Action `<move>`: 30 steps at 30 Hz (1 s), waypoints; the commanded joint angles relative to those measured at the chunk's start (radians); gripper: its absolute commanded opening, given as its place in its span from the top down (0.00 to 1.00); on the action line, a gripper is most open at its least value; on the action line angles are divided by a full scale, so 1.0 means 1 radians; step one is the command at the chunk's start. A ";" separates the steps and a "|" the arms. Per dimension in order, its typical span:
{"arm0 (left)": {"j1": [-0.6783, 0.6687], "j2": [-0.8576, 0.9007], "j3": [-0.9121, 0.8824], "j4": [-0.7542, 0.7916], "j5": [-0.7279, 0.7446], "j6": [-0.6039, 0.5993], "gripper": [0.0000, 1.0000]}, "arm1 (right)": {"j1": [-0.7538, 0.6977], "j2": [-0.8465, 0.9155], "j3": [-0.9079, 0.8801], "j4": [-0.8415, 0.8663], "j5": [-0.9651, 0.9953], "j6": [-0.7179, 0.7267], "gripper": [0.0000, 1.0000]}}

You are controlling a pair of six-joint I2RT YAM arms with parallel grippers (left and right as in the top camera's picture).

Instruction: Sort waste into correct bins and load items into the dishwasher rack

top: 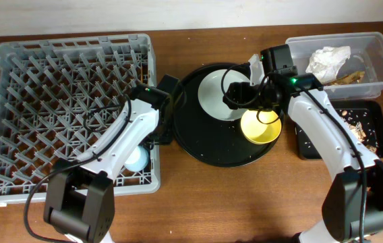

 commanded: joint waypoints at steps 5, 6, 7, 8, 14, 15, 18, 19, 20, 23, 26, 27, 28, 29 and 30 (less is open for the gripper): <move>-0.003 0.012 0.183 -0.066 -0.007 0.040 0.28 | 0.003 -0.010 -0.001 0.001 0.016 -0.004 0.20; -0.003 0.012 0.244 -0.085 -0.007 0.063 0.28 | 0.003 -0.010 -0.001 0.002 0.016 -0.004 0.20; -0.005 0.012 0.287 -0.095 -0.007 0.072 0.28 | 0.003 -0.010 -0.001 0.008 0.016 -0.004 0.20; -0.007 0.012 0.319 -0.097 -0.004 0.077 0.28 | 0.003 -0.011 0.002 0.012 0.016 -0.004 0.20; -0.021 0.013 0.403 -0.025 0.124 0.184 0.20 | -0.127 -0.019 0.170 -0.167 0.026 -0.004 0.26; -0.024 0.013 0.403 0.000 0.163 0.218 0.18 | -0.154 -0.019 0.193 -0.211 0.053 -0.003 0.28; -0.064 0.023 0.402 0.102 0.212 0.256 0.18 | -0.229 -0.014 0.206 -0.346 0.180 -0.003 0.30; -0.075 0.031 0.402 0.117 0.212 0.256 0.18 | -0.233 -0.011 0.196 -0.365 0.215 -0.003 0.30; -0.089 0.043 0.402 0.129 0.211 0.256 0.18 | -0.231 -0.005 0.176 -0.378 0.253 -0.003 0.33; -0.092 0.078 0.402 0.135 0.211 0.256 0.19 | -0.231 0.029 0.106 -0.356 0.255 -0.003 0.48; -0.093 0.098 0.402 0.135 0.211 0.256 0.19 | -0.230 0.059 0.037 -0.293 0.254 -0.003 0.56; -0.093 0.106 0.402 0.139 0.212 0.256 0.18 | -0.230 0.066 0.013 -0.270 0.254 -0.003 0.59; -0.093 0.112 0.402 0.141 0.212 0.256 0.19 | -0.230 0.071 0.003 -0.259 0.255 -0.003 0.59; -0.093 0.116 0.402 0.142 0.212 0.255 0.19 | -0.230 0.079 -0.005 -0.248 0.256 -0.003 0.61; -0.093 0.121 0.402 0.141 0.212 0.255 0.19 | -0.230 0.093 -0.015 -0.238 0.271 -0.003 0.64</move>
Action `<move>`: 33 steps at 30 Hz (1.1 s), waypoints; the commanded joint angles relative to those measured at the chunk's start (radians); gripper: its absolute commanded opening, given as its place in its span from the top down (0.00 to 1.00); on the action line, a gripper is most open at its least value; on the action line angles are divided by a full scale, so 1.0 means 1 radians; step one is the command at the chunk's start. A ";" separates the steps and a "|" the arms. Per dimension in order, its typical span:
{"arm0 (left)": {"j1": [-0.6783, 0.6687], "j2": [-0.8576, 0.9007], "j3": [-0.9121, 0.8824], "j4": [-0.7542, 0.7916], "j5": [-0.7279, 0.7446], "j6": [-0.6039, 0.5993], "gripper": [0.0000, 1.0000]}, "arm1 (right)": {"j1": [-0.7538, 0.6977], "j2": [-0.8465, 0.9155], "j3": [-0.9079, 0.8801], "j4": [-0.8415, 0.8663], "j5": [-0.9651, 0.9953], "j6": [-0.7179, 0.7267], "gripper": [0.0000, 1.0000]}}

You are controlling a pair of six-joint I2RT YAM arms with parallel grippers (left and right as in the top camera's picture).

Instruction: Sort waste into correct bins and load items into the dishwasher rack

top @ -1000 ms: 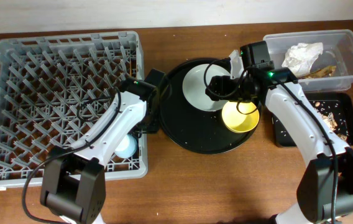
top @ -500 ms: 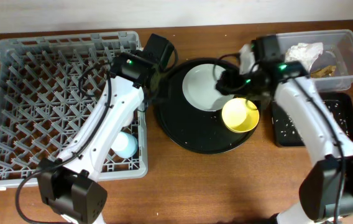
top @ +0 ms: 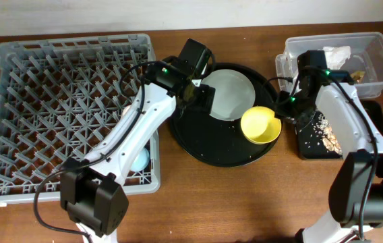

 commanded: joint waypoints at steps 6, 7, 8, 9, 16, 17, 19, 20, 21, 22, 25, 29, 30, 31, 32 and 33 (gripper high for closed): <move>0.003 0.023 0.017 0.005 0.011 0.019 0.19 | 0.003 0.039 -0.105 0.096 0.063 0.001 0.73; 0.003 0.023 0.017 0.004 0.011 0.019 0.19 | 0.003 0.039 -0.132 0.124 0.063 0.000 0.73; 0.003 0.023 0.017 0.005 0.011 0.019 0.19 | 0.003 0.040 -0.146 0.138 0.063 0.000 0.73; 0.003 0.023 0.017 0.005 0.011 0.019 0.19 | 0.003 0.040 -0.153 0.146 0.063 0.000 0.73; 0.003 0.023 0.017 0.004 0.011 0.019 0.19 | 0.036 0.040 -0.155 0.145 0.051 0.000 0.80; 0.003 0.023 0.017 0.005 0.011 0.019 0.19 | 0.066 0.040 -0.155 0.145 0.051 0.000 0.80; 0.003 0.023 0.017 0.005 0.011 0.019 0.19 | 0.112 0.040 -0.155 0.145 0.051 0.000 0.81; 0.003 0.023 0.017 0.005 0.010 0.019 0.19 | 0.142 0.040 -0.155 0.145 0.051 0.000 0.81; 0.003 0.023 0.017 0.005 0.011 0.019 0.19 | 0.194 0.040 -0.155 0.145 0.051 0.000 0.80; 0.003 0.023 0.017 0.005 0.011 0.019 0.19 | 0.217 0.039 -0.155 0.145 0.051 0.001 0.81; 0.002 0.023 0.017 0.005 0.011 0.019 0.19 | 0.270 0.039 -0.153 0.144 0.050 0.001 0.80; 0.001 0.023 0.017 0.008 0.038 0.019 0.19 | 0.279 0.039 -0.116 0.113 0.006 0.000 0.70; 0.001 0.023 0.017 0.012 0.075 0.019 0.19 | 0.269 0.036 -0.069 0.077 -0.014 0.000 0.57; 0.001 0.023 0.017 0.024 0.118 0.019 0.19 | 0.258 0.027 -0.013 0.027 -0.019 0.001 0.45; 0.000 0.025 0.017 0.035 0.149 0.019 0.19 | 0.247 0.019 0.031 -0.009 -0.020 0.001 0.42; -0.002 0.028 0.017 0.045 0.168 0.019 0.19 | 0.229 0.008 0.092 -0.056 -0.020 0.001 0.36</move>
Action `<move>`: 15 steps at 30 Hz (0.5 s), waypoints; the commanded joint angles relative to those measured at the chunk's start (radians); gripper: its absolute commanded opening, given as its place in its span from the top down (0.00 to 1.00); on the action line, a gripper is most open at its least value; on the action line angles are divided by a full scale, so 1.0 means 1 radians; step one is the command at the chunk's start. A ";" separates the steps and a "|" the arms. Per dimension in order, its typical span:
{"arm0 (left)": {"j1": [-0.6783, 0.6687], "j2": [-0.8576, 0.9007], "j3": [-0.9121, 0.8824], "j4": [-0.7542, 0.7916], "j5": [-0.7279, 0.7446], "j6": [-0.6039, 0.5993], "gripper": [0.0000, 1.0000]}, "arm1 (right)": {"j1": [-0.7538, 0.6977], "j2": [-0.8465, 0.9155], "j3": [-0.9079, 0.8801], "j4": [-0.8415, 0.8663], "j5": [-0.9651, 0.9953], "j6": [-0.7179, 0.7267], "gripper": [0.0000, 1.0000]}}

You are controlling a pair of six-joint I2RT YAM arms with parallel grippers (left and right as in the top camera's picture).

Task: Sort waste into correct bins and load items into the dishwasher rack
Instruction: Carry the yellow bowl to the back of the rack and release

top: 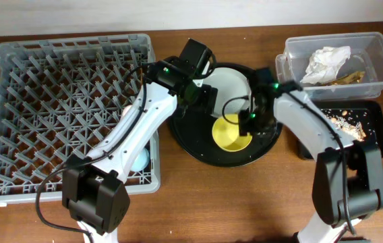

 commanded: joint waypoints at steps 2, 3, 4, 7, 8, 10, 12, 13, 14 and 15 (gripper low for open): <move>-0.019 0.039 0.017 0.035 0.111 0.016 0.19 | -0.088 -0.039 0.240 -0.131 -0.016 0.002 0.28; -0.034 0.060 0.017 0.037 0.112 0.016 0.19 | -0.116 -0.039 0.275 -0.150 -0.016 0.002 0.26; -0.050 0.082 0.017 0.040 0.119 0.016 0.19 | -0.151 -0.039 0.300 -0.160 -0.016 0.002 0.22; -0.084 0.153 0.017 0.041 0.115 0.021 0.19 | -0.248 -0.037 0.301 -0.164 -0.018 0.002 0.17; -0.089 0.185 0.017 0.041 0.116 0.020 0.19 | -0.275 -0.037 0.297 -0.171 -0.018 0.002 0.17; -0.089 0.222 0.017 0.040 0.116 0.020 0.20 | -0.296 -0.036 0.294 -0.181 -0.016 0.001 0.18; -0.089 0.244 0.017 0.041 0.114 0.020 0.29 | -0.293 -0.034 0.294 -0.178 -0.018 -0.017 0.17; -0.089 0.249 0.017 0.045 0.111 0.020 0.31 | -0.288 -0.034 0.294 -0.177 -0.018 -0.017 0.18; -0.089 0.253 0.017 0.050 0.098 0.020 0.33 | -0.287 -0.032 0.294 -0.177 -0.018 -0.017 0.17; -0.089 0.256 0.017 0.053 0.078 0.020 0.34 | -0.286 -0.030 0.294 -0.178 -0.018 -0.017 0.18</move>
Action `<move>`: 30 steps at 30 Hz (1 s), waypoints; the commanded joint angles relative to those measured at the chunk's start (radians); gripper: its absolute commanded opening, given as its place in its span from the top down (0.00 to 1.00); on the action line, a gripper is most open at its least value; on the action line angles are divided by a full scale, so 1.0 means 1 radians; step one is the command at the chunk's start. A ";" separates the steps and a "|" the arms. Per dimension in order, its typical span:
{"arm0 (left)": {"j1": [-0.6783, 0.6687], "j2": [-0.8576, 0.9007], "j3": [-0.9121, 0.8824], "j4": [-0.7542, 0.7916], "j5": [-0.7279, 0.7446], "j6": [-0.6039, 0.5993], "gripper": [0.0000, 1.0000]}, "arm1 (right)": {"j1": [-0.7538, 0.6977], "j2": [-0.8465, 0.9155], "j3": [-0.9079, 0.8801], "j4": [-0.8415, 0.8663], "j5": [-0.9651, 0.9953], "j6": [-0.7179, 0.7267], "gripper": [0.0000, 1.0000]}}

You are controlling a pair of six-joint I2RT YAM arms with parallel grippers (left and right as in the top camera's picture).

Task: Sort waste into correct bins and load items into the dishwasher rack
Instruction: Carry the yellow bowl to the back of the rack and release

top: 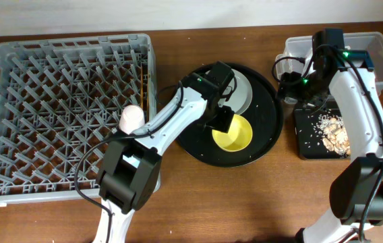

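Observation:
The yellow bowl [237, 133] sits in the front of the round black tray [267, 138], with a white plate [242, 91] behind it. My left gripper [222, 122] is low over the bowl's left rim; its jaws are hidden from above. My right gripper [288, 88] hangs between the tray's right edge and the clear bin [380, 50], and its fingers are too dark to read. The grey dishwasher rack [16, 74] fills the left side and holds a pale cup [132, 117] and a thin yellow utensil [144, 77].
A black rectangular tray [309, 145] with food scraps [333, 131] lies right of the round tray, below the clear bin. My right arm crosses over the clear bin and hides much of its contents. My left arm lies across the rack's right edge.
My left gripper has moved from beside the white plate down to the yellow bowl's left rim. My right gripper has left the bowl and now sits up by the clear bin's left end.
At first my right gripper was over the plate and bowl while my left arm lay by the rack. Then the left gripper was at the plate and the right by the scrap tray. Later the bowl sat further left with the right gripper at it; now the left is there.

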 commanded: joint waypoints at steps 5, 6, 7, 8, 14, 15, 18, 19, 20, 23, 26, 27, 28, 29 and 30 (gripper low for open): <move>0.002 0.073 0.012 0.026 -0.036 0.008 0.64 | 0.007 -0.006 0.001 -0.003 -0.002 -0.013 0.17; 0.002 0.079 0.012 0.028 -0.033 0.008 0.70 | 0.007 -0.006 0.001 -0.002 -0.001 -0.013 0.17; 0.002 0.080 0.012 0.030 -0.033 0.004 0.71 | 0.007 -0.006 0.001 -0.001 -0.001 -0.013 0.17; 0.002 0.080 0.012 0.035 -0.032 0.004 0.71 | 0.007 -0.006 0.001 0.000 -0.001 -0.013 0.17; 0.002 0.080 0.012 0.034 -0.029 0.005 0.89 | 0.007 -0.006 0.001 0.003 0.002 -0.013 0.16; 0.002 0.080 0.015 0.031 -0.025 0.005 0.94 | 0.007 -0.006 0.001 0.003 0.002 -0.013 0.16; 0.005 0.076 0.127 -0.101 -0.037 0.039 1.00 | 0.007 -0.006 0.001 0.004 0.002 -0.013 0.16; 0.007 0.076 0.202 -0.169 -0.063 0.051 1.00 | 0.007 -0.006 0.001 0.005 0.002 -0.013 0.16; 0.007 0.076 0.318 -0.260 -0.140 0.058 0.99 | 0.007 -0.006 0.001 0.007 0.002 -0.013 0.16; 0.007 0.076 0.609 -0.457 -0.457 0.058 1.00 | 0.007 -0.006 0.001 0.008 0.002 -0.013 0.16; 0.014 0.076 0.730 -0.511 -0.978 0.058 1.00 | 0.007 -0.006 0.001 0.012 0.002 -0.013 0.15; 0.022 0.076 0.730 -0.508 -1.083 0.058 0.99 | 0.007 -0.006 0.001 0.012 0.002 -0.013 0.15; 0.037 0.082 0.730 -0.503 -1.174 0.058 0.99 | 0.007 -0.006 0.001 0.014 0.002 -0.013 0.16; 0.073 0.090 0.730 -0.480 -1.242 0.058 0.99 | 0.007 -0.006 0.001 0.018 0.002 -0.013 0.15; 0.097 0.093 0.730 -0.467 -1.262 0.058 1.00 | 0.007 -0.006 0.001 0.019 0.002 -0.013 0.15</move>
